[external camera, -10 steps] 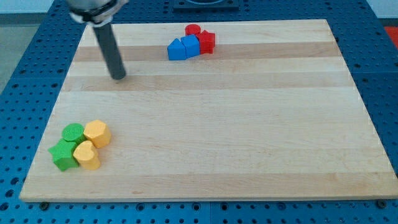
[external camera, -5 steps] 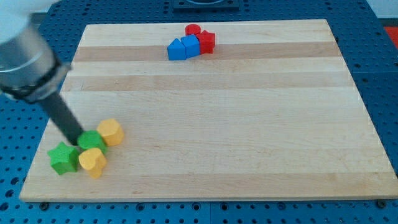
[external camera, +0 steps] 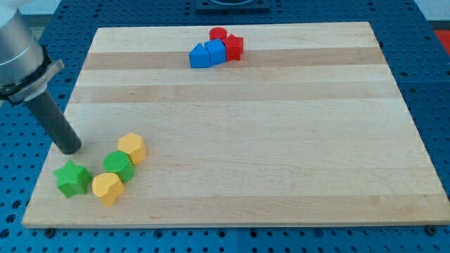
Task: Place the green star left to green circle
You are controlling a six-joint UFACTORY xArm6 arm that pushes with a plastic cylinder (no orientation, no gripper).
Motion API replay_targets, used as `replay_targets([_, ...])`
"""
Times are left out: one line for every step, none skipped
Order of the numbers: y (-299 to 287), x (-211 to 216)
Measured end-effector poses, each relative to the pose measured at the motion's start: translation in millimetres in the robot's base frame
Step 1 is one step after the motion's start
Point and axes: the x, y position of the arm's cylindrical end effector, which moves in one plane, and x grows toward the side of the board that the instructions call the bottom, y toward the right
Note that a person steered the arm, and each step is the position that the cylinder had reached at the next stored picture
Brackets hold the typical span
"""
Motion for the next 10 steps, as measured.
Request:
replay_targets([-18.8, 52.6])
replay_targets([-19.6, 56.1])
replay_targets([-16.0, 71.5])
replay_targets([2.6, 78.2])
replay_targets([17.1, 74.7])
replay_targets([30.9, 71.8])
replay_targets([31.5, 71.8])
replay_targets([31.5, 71.8])
replay_targets([23.5, 52.0])
replay_targets([-4.2, 30.2])
